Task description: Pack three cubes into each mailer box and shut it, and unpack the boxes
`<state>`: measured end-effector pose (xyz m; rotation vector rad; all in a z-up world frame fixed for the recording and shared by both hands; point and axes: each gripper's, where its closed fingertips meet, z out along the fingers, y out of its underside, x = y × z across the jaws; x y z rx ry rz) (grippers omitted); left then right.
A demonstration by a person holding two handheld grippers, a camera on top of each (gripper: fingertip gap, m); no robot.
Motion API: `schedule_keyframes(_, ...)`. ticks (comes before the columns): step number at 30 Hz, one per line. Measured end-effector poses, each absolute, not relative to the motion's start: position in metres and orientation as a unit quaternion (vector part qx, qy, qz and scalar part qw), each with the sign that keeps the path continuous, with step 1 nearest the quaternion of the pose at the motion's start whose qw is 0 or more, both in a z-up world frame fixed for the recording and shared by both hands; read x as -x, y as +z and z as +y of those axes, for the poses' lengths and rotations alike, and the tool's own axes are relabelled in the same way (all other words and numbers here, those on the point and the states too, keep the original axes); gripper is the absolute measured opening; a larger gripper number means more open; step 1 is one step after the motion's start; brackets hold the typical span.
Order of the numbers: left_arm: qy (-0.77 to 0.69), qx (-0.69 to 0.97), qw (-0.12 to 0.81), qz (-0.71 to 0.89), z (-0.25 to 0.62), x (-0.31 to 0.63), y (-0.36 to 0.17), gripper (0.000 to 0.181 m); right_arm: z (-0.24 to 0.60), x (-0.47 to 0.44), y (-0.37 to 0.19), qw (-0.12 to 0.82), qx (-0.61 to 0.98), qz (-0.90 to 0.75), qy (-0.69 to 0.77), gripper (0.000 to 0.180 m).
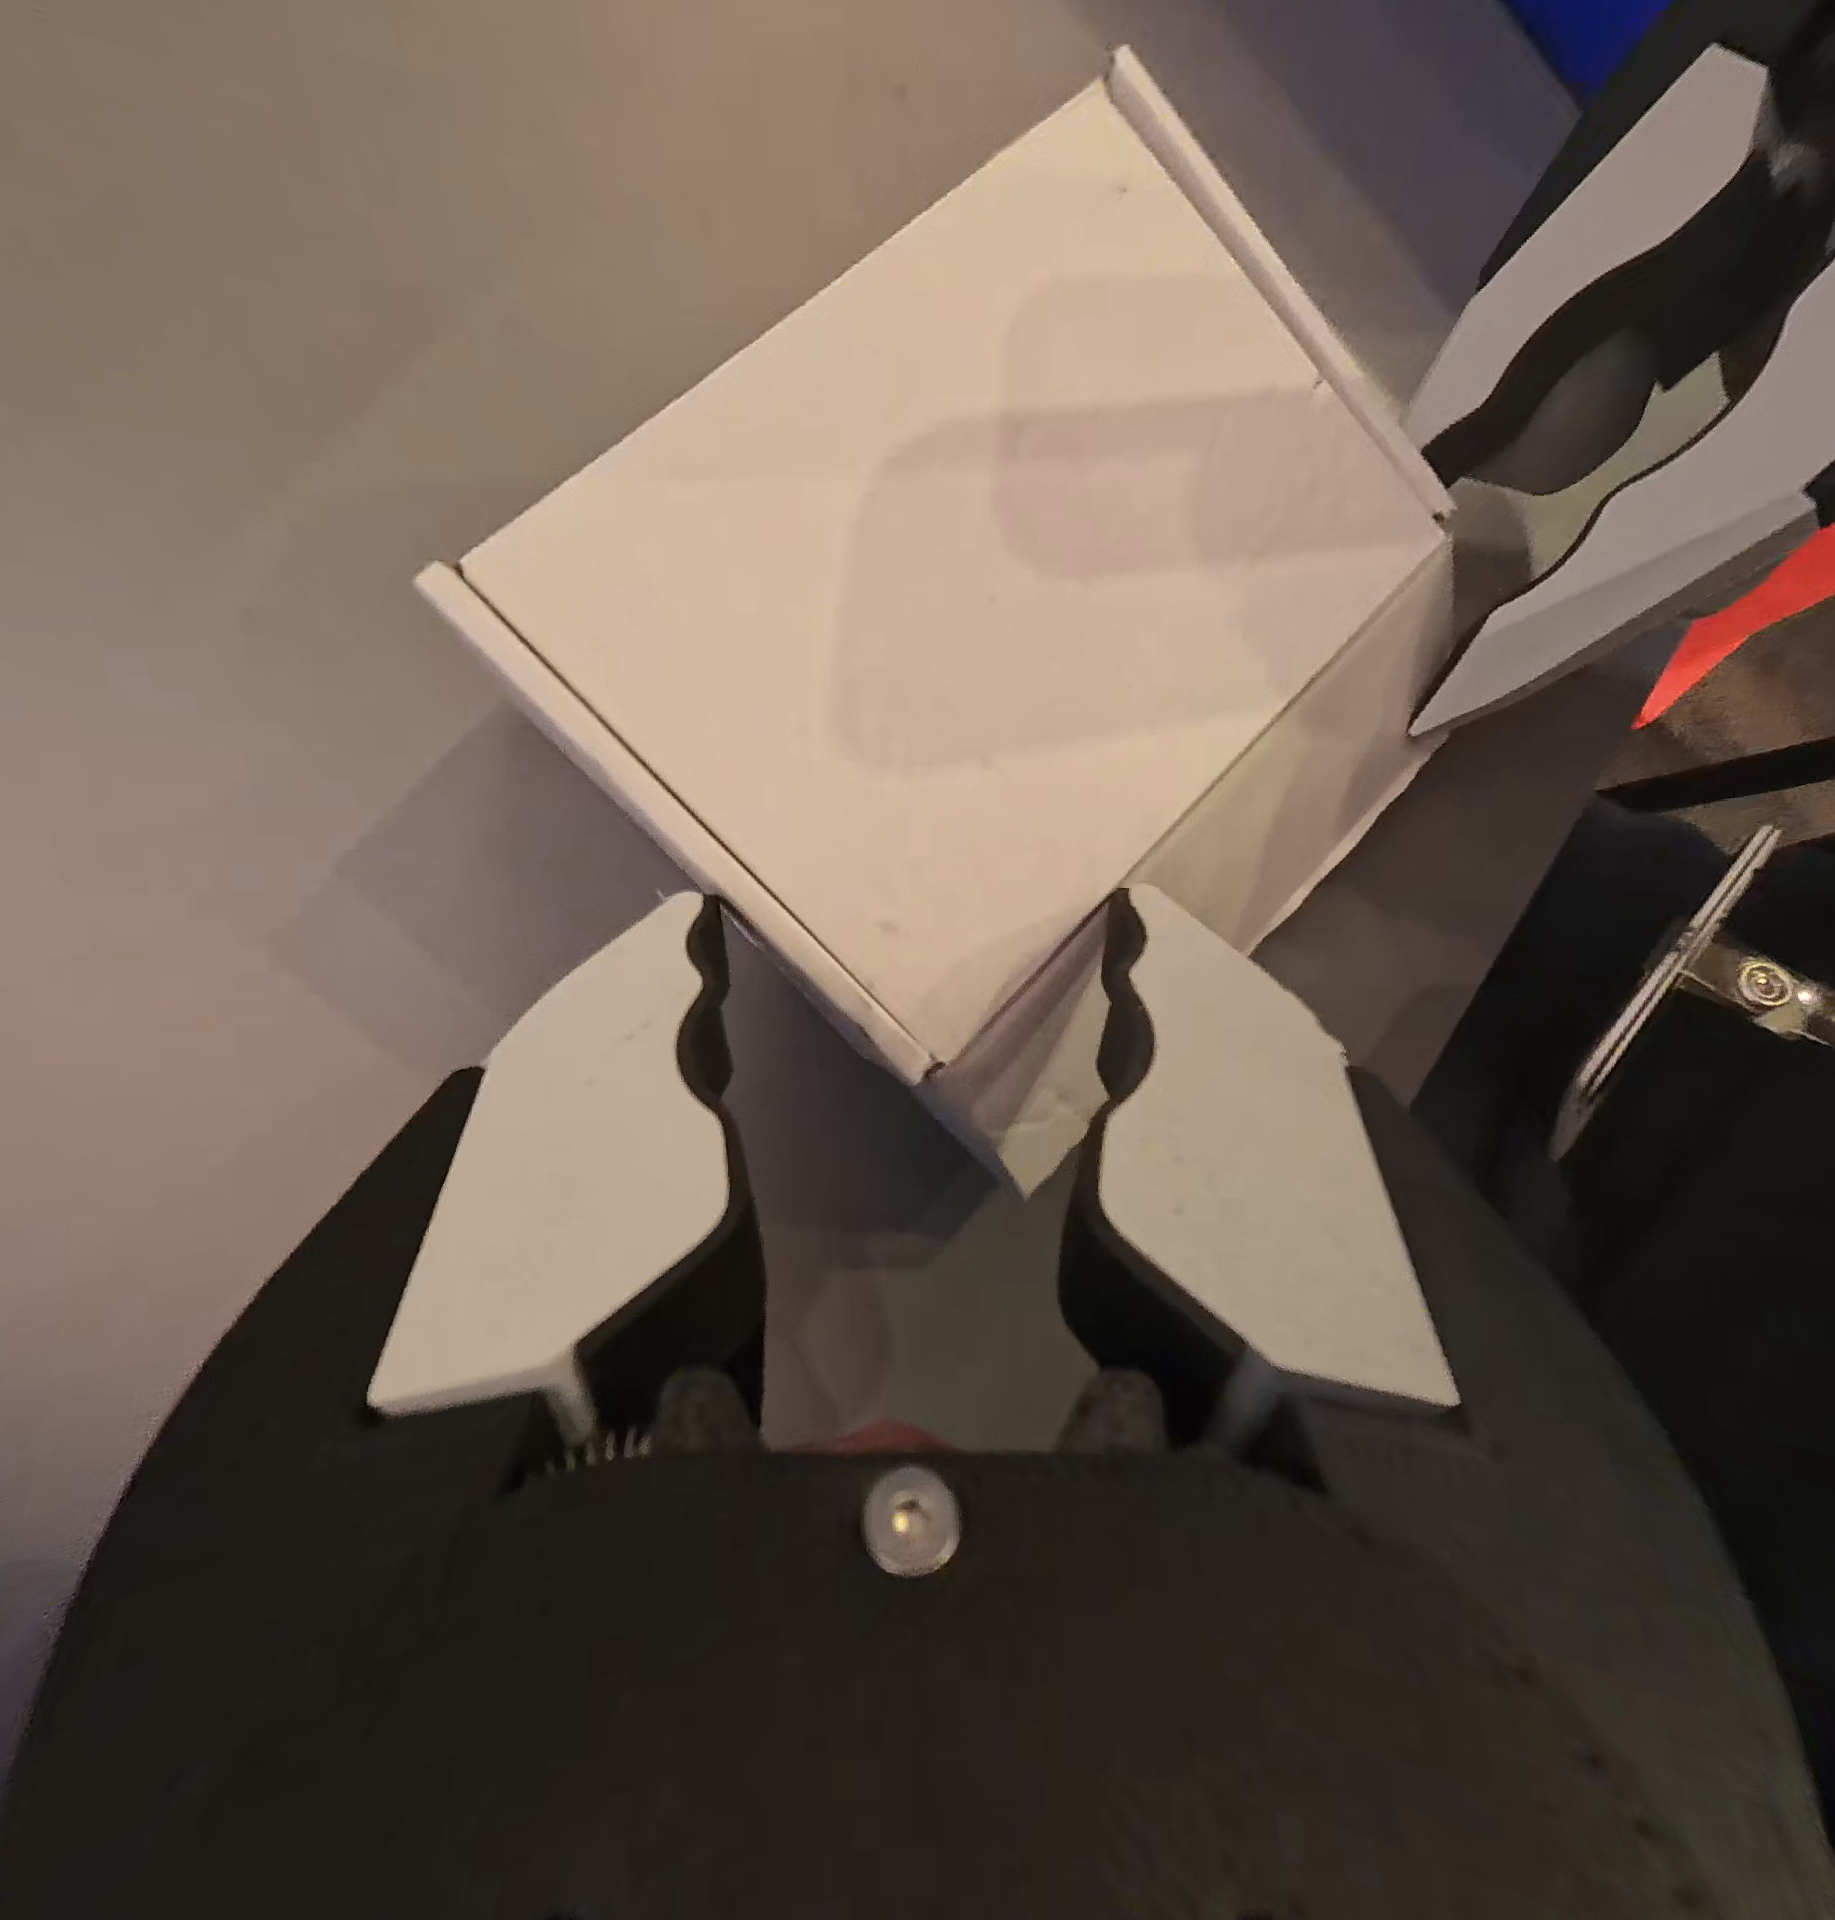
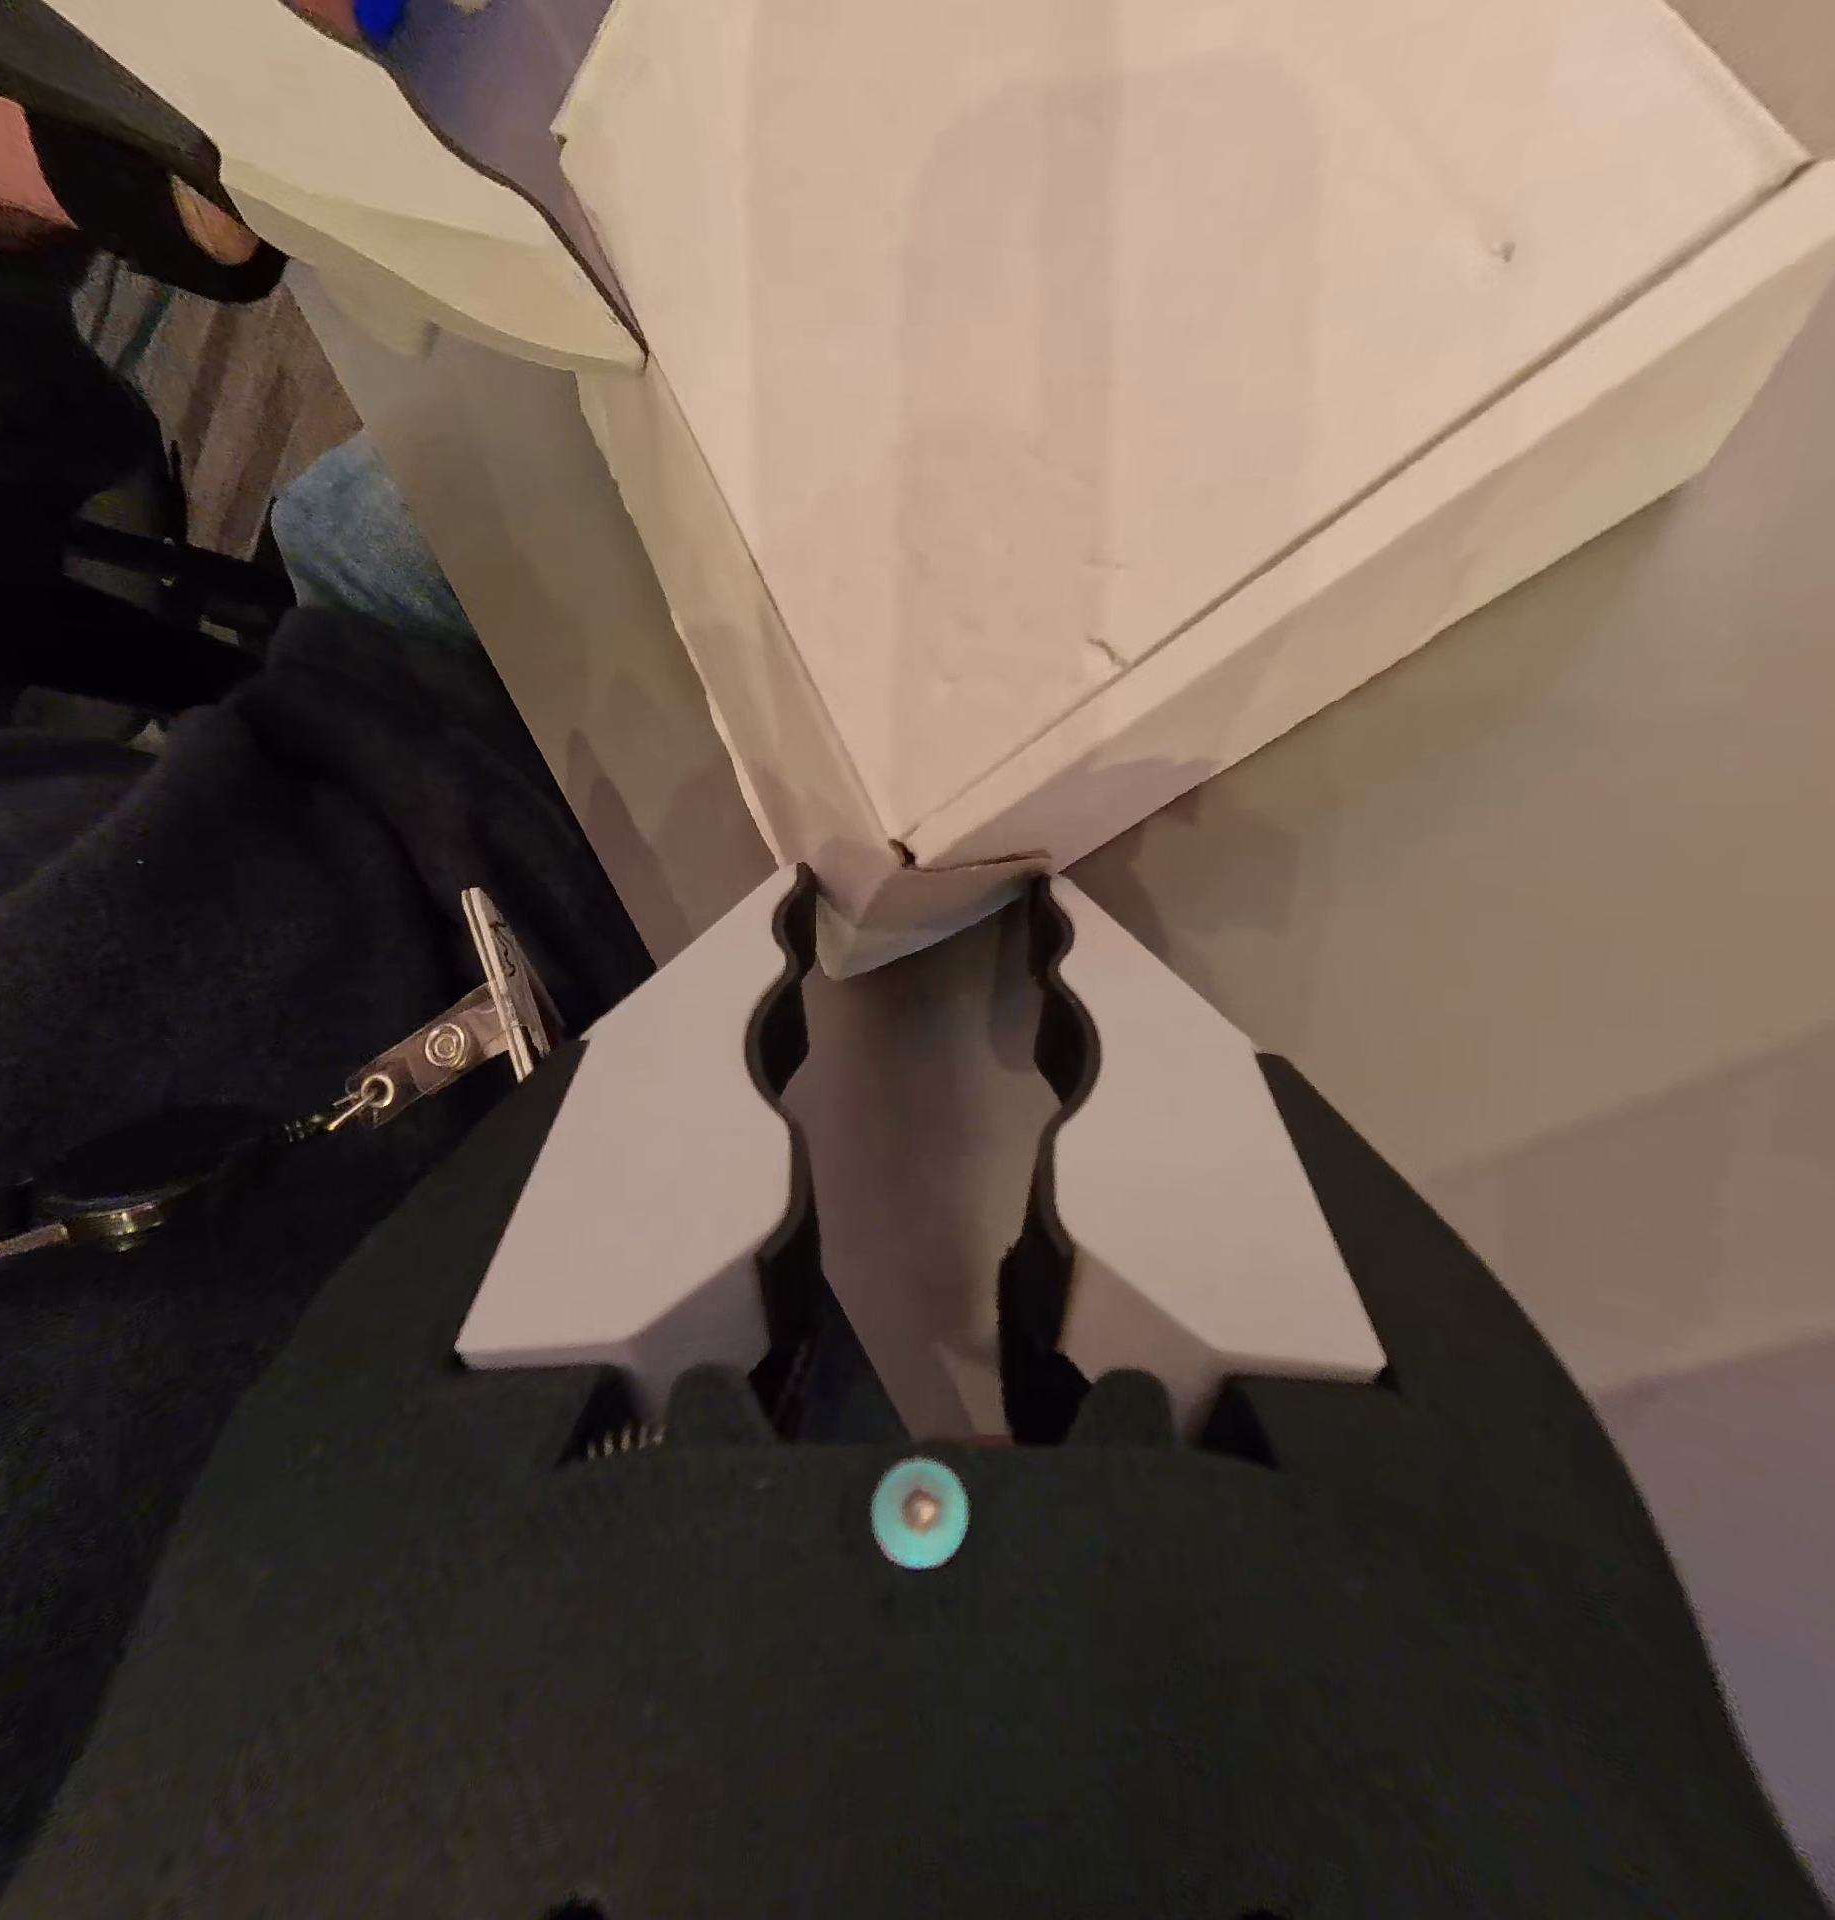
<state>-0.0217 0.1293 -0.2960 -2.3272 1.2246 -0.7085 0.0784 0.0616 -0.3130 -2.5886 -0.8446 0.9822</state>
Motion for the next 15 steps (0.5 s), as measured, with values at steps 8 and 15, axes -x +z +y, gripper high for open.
schedule_keyframes(8,-0.314,0.847,0.192,0.385,0.1308,0.0164,-0.3009,0.063,0.0547,-0.0739,-0.3114,0.089,0.878,-0.278,0.379,0.035)
schedule_keyframes(15,-0.309,0.849,0.160,0.397,0.1278,0.0193,-0.3019,0.063,0.0585,-0.0760,-0.3112,0.095,0.879,-0.282,0.372,0.035)
